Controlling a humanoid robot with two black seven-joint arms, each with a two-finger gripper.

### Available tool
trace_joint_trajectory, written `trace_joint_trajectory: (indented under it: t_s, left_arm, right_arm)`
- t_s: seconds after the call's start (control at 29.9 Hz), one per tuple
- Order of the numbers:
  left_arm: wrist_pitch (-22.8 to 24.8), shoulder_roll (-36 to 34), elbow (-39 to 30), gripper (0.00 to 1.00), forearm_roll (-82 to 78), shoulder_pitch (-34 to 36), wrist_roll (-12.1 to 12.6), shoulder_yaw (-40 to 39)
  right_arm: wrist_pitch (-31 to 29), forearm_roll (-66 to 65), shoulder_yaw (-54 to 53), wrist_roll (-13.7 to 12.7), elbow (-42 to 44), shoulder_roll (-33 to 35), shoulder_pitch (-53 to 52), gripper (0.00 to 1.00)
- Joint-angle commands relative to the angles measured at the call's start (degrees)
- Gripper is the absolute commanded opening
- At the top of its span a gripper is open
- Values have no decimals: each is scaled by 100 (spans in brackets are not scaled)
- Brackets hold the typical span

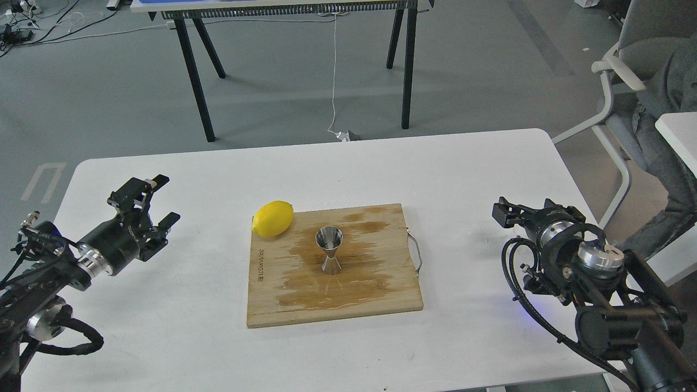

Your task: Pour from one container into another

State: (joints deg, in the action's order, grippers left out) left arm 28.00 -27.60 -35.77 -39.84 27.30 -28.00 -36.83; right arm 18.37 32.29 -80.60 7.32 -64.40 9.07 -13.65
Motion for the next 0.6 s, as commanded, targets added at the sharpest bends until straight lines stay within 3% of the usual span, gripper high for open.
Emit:
trace_joint_trajectory:
  t_s: [0.0, 0.13, 0.23, 0.37, 0.57]
  left_arm:
    - [0, -8, 0, 99, 3, 30, 0, 0]
    - [0, -8, -9, 99, 20, 65, 0, 0]
    - [0, 0, -35, 99, 29, 91, 0, -9]
    - [0, 9, -79, 99, 64, 126, 0, -105]
    - [0, 0, -290, 99, 99, 153, 0, -334]
  right_arm:
    - [-105, -64, 280, -370, -187, 278, -313, 99]
    - [-1138, -703, 1000, -1205, -442, 1103, -682, 99]
    - [-2526, -1495, 1571, -1505, -416, 1727, -841, 99]
    - [-4637, -1901, 1924, -1523, -110, 2352, -947, 99]
    - [-4637, -1972, 2004, -1383, 981, 2432, -1166, 99]
